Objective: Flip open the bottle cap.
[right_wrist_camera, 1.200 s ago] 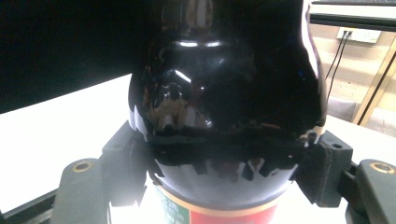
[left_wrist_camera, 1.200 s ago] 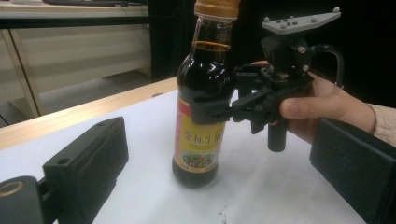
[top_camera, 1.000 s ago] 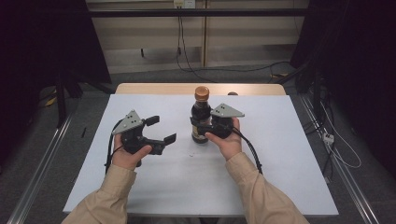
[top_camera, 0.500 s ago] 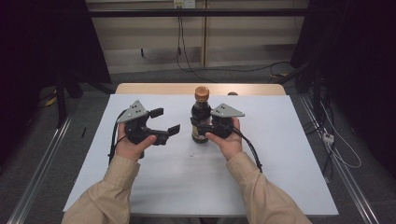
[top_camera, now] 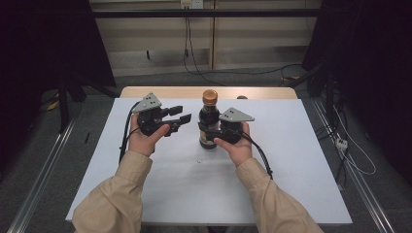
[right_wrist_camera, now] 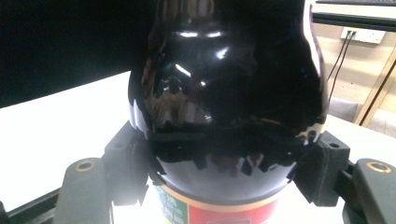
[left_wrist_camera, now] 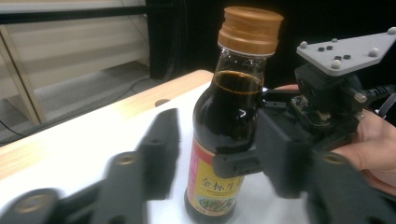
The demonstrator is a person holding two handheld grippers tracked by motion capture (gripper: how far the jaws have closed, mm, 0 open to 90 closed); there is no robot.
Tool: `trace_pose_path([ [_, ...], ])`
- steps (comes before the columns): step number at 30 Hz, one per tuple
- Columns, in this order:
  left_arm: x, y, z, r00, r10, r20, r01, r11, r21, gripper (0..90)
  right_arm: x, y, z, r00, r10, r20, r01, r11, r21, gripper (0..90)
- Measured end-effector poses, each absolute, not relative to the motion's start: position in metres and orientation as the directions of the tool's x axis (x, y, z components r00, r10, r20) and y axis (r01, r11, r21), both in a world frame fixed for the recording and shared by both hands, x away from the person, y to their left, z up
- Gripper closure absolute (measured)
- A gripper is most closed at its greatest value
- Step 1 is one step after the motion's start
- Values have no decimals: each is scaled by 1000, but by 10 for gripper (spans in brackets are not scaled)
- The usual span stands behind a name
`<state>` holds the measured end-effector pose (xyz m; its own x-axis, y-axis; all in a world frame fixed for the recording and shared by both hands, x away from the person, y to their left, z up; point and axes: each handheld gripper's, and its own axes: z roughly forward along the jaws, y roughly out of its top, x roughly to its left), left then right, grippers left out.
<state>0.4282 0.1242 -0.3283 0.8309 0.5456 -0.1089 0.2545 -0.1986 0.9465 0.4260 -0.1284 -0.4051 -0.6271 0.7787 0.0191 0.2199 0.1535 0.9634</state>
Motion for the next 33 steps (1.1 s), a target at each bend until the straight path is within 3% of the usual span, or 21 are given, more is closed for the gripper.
trace_pose_path([
  [5,435,118,-323,836,541,-94,251,-223,942,795,426,-128,-405,-626,779,18,220,155,963,295],
  [9,437,113,-317,847,526,-80,237,-238,942,900,426,-128,-405,-627,779,18,220,155,963,296],
  [24,447,95,-293,874,478,-85,245,-282,928,900,426,-128,-406,-628,778,22,223,153,963,298],
  [33,453,91,-291,864,494,-99,266,-280,922,900,426,-129,-406,-628,778,24,226,153,962,299],
])
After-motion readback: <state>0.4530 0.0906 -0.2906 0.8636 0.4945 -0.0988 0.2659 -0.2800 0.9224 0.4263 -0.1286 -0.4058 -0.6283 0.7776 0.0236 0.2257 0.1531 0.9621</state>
